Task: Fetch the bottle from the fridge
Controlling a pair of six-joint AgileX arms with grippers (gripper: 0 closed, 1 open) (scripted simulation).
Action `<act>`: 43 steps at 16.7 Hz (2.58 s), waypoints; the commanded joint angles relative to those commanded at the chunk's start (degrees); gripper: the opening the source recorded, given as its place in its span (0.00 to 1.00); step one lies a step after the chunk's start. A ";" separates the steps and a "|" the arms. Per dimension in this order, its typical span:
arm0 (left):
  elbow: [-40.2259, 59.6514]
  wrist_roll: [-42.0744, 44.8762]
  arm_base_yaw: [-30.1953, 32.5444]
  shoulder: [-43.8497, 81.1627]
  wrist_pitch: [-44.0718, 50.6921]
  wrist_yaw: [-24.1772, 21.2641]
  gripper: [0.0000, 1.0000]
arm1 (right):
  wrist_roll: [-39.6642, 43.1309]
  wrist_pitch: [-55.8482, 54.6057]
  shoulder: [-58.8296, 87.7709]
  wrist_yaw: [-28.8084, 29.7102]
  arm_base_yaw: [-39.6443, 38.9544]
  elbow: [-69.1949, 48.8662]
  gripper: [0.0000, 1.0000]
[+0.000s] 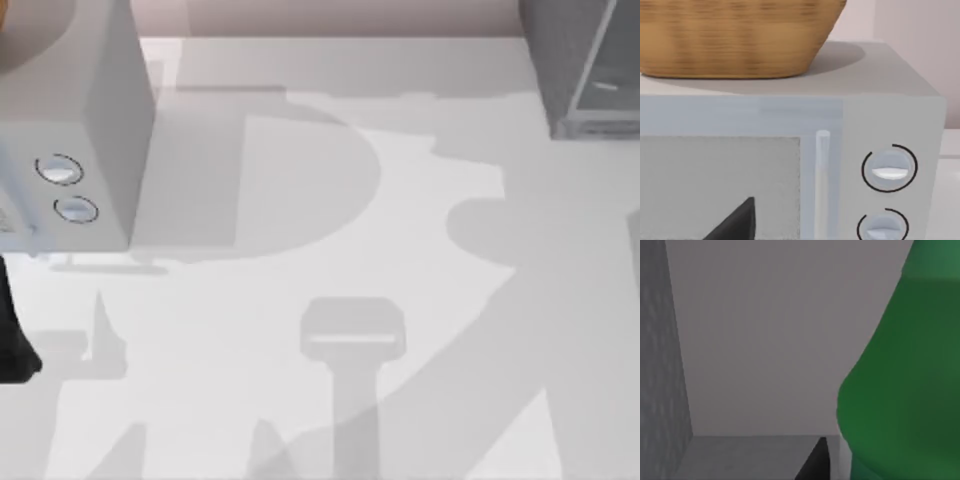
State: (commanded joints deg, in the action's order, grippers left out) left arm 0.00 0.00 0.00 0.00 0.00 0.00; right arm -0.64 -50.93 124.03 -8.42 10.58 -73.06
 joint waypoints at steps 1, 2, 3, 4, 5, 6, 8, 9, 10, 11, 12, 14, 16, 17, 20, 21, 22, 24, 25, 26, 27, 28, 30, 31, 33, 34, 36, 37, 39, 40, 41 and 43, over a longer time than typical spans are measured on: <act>0.00 0.00 0.00 0.00 0.00 0.00 1.00 | 0.00 0.28 -0.31 -0.01 0.01 -0.20 0.00; 0.00 0.00 0.00 0.00 0.00 0.00 1.00 | 0.00 0.28 -0.31 -0.01 0.01 -0.20 0.00; 0.00 0.00 0.00 0.00 0.00 0.00 1.00 | 0.00 0.28 -0.31 -0.01 0.01 -0.20 0.00; 0.00 0.00 0.00 0.00 0.00 0.00 1.00 | -0.09 0.15 -0.06 -0.03 0.00 0.00 0.00; 0.00 0.00 0.00 0.00 0.00 0.00 1.00 | -0.09 0.09 -0.19 -0.07 0.00 0.16 0.00; 0.00 0.00 0.00 0.00 0.00 0.00 1.00 | -0.09 -0.22 -0.81 -0.20 0.02 0.92 0.00; 0.00 0.00 0.00 0.00 0.00 0.00 1.00 | -0.10 -1.53 -3.12 -0.64 0.23 4.17 0.00; 0.00 0.00 0.00 0.00 0.00 0.00 1.00 | -0.11 -2.44 -4.63 -0.89 0.45 6.47 0.00; 0.00 0.00 0.00 0.00 0.00 0.00 1.00 | -0.13 -3.46 -6.25 -1.15 0.71 9.18 0.00; 0.00 0.00 0.00 0.00 0.00 0.00 1.00 | -0.15 -4.51 -7.95 -1.42 1.01 12.21 0.00; 0.00 0.00 0.00 0.00 0.00 0.00 1.00 | -0.17 -5.56 -9.69 -1.69 1.32 15.42 0.00; 0.00 0.00 0.00 0.00 0.00 0.00 1.00 | -0.19 -7.55 -13.02 -2.21 1.89 21.30 0.00; 0.00 0.00 0.00 0.00 0.00 0.00 1.00 | -0.20 -9.22 -15.53 -2.63 2.35 25.17 0.00; 0.00 0.00 0.00 0.00 0.00 0.00 1.00 | -0.20 -9.76 -16.26 -2.77 2.49 26.19 0.00; 0.00 0.00 0.00 0.00 0.00 0.00 1.00 | -0.20 -10.00 -16.56 -2.82 2.55 26.60 0.00; 0.00 0.00 0.00 0.00 0.00 0.00 1.00 | -0.30 -9.84 -16.22 -2.80 2.23 26.43 0.00; 0.00 0.00 0.00 0.00 0.00 0.00 1.00 | -0.30 -9.84 -16.22 -2.80 2.23 26.44 0.00; 0.00 0.00 0.00 0.00 0.00 0.00 1.00 | -0.26 -8.94 -17.65 -2.67 1.95 27.09 0.00; 0.00 0.00 0.00 0.00 0.00 0.00 1.00 | -0.23 -8.04 -19.16 -2.52 1.70 27.76 0.00; 0.00 0.00 0.00 0.00 0.00 0.00 1.00 | -0.19 -6.83 -21.26 -2.31 1.38 28.67 0.00; 0.00 0.00 0.00 0.00 0.00 0.00 1.00 | -0.15 -5.31 -23.95 -2.03 1.01 29.80 0.00; 0.00 0.00 0.00 0.00 0.00 0.00 1.00 | -0.11 -3.50 -27.22 -1.69 0.59 31.16 0.00; 0.00 0.00 0.00 0.00 0.00 0.00 1.00 | -0.04 0.96 -35.43 -0.86 -0.37 34.56 0.00; 0.00 0.00 0.00 0.00 0.00 0.00 1.00 | -0.01 3.58 -40.28 -0.37 -0.90 36.59 0.00; 0.00 0.00 0.00 0.00 0.00 0.00 1.00 | 0.03 9.50 -51.22 0.69 -2.05 41.20 0.00; 0.00 0.00 0.00 0.00 0.00 0.00 1.00 | 0.05 12.72 -57.19 1.26 -2.67 43.72 0.00; 0.00 0.00 0.00 0.00 0.00 0.00 1.00 | 0.07 19.48 -69.66 2.43 -3.96 49.04 0.00; 0.00 0.00 0.00 0.00 0.00 0.00 1.00 | 0.08 22.94 -75.97 3.03 -4.62 51.76 0.00; 0.00 0.00 0.00 0.00 0.00 0.00 1.00 | 0.12 29.79 -88.35 4.23 -5.95 57.11 0.00; 0.00 0.00 0.00 0.00 0.00 0.00 1.00 | 0.15 33.07 -94.25 4.83 -6.60 59.65 0.00; 0.00 0.00 0.00 0.00 0.00 0.00 1.00 | 0.20 36.18 -99.78 5.41 -7.23 62.05 0.00; 0.00 0.00 0.00 0.00 0.00 0.00 1.00 | 0.31 41.76 -109.35 6.48 -8.42 66.30 0.00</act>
State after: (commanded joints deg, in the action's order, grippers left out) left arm 0.00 0.00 0.00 0.00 0.00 0.00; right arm -0.33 -9.17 14.68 -1.93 2.16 -6.76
